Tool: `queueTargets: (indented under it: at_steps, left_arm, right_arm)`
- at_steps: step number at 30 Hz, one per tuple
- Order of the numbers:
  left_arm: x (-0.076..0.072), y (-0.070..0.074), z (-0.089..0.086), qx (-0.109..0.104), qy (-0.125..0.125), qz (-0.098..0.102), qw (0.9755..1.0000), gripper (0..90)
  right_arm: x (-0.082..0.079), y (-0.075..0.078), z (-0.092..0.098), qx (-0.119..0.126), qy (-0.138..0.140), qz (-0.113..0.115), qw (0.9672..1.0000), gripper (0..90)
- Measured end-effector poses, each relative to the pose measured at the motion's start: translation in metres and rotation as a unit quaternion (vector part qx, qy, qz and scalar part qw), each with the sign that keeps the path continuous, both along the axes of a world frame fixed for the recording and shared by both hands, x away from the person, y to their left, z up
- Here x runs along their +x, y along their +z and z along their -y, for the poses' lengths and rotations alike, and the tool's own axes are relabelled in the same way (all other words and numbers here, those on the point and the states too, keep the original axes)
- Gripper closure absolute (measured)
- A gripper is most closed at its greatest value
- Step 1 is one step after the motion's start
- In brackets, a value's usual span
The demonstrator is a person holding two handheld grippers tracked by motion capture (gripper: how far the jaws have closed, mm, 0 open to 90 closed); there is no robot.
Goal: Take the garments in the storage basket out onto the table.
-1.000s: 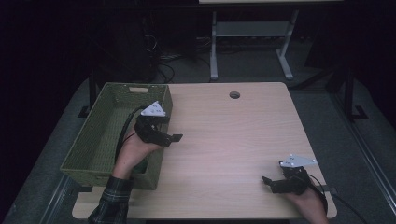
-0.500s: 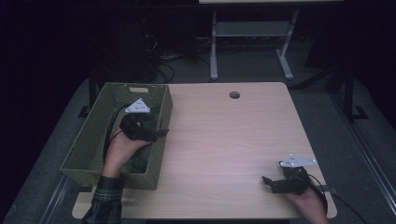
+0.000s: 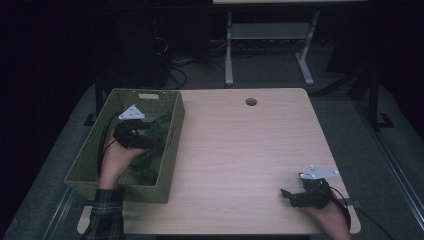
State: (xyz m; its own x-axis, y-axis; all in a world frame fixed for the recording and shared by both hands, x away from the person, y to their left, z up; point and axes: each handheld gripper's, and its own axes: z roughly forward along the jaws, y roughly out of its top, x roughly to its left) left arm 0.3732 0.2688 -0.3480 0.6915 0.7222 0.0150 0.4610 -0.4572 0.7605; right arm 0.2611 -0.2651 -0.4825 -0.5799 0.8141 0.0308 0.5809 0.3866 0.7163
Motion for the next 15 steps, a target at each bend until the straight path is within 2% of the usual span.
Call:
queueTargets:
  at_steps: [6,15]
  left_arm:
    - [0.003,-0.007,-0.008,0.009,0.013,-0.008,0.9999,27.2]
    - [0.013,-0.026,-0.015,0.037,0.024,-0.026,0.9987,29.5]
  right_arm:
    - [0.0,0.0,0.0,0.0,0.0,0.0,1.0,8.3]
    - [0.0,0.0,0.0,0.0,0.0,0.0,1.0,8.3]
